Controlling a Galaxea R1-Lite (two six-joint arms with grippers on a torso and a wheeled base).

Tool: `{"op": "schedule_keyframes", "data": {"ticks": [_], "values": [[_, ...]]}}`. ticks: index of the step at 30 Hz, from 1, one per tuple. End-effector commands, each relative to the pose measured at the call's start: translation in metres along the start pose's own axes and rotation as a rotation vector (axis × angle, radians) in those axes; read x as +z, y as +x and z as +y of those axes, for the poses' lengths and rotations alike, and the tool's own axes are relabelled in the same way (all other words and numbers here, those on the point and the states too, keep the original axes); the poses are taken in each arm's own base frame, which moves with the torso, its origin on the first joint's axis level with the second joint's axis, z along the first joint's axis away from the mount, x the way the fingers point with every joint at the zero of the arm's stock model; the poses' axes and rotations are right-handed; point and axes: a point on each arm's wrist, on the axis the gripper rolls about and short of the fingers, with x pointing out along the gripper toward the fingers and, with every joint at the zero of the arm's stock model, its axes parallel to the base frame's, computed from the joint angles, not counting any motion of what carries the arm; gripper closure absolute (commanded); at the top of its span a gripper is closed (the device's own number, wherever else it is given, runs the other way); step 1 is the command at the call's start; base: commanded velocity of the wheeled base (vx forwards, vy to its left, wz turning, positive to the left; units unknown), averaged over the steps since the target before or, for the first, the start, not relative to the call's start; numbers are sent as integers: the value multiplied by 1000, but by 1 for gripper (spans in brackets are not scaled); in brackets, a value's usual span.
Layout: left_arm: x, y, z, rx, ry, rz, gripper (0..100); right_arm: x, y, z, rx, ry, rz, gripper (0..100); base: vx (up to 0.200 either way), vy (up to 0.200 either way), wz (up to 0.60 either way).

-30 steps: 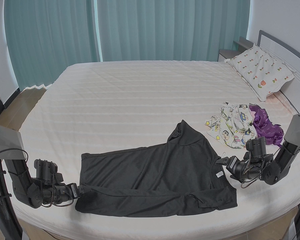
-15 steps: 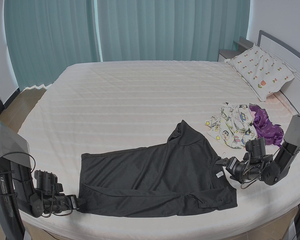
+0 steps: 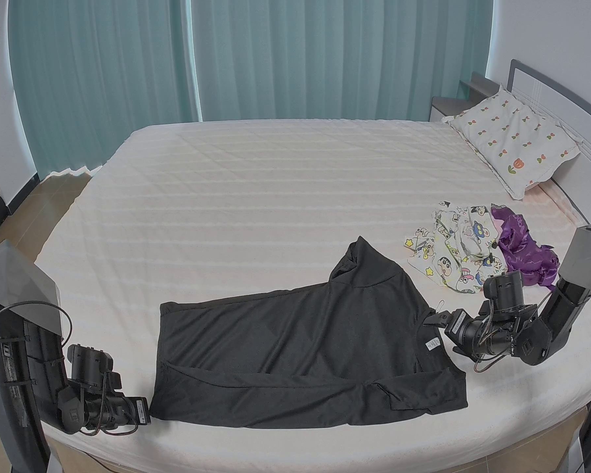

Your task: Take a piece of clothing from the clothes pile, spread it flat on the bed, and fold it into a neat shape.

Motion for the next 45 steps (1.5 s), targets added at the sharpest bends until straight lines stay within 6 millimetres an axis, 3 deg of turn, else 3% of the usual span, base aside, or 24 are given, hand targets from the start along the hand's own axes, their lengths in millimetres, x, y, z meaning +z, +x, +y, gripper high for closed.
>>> {"op": "schedule_keyframes", "data": {"ticks": [1,4,5,16,26,37,38,45], "values": [[1,2,0,3,-4,-10,100,0,0,0,1,0,0,0,0,0,0],[7,2,3,-1,-22,-39,100,0,0,0,1,0,0,0,0,0,0],[8,2,4,-1,-26,-41,0,0,0,0,1,0,0,0,0,0,0],[10,4,-1,-206,-56,-20,0,-1,0,0,1,-1,2,0,0,0,0],[13,1,0,-209,-73,-68,0,-1,1,0,-1,-2,3,0,0,0,0],[7,11,-5,-218,-31,-51,0,-2,2,0,-2,-3,5,0,0,0,0],[7,12,-6,-218,-27,-53,100,-2,2,0,-3,-4,7,0,0,0,0],[0,6,-5,-159,-29,-39,100,-2,2,0,-2,-3,5,0,0,0,0]]}}
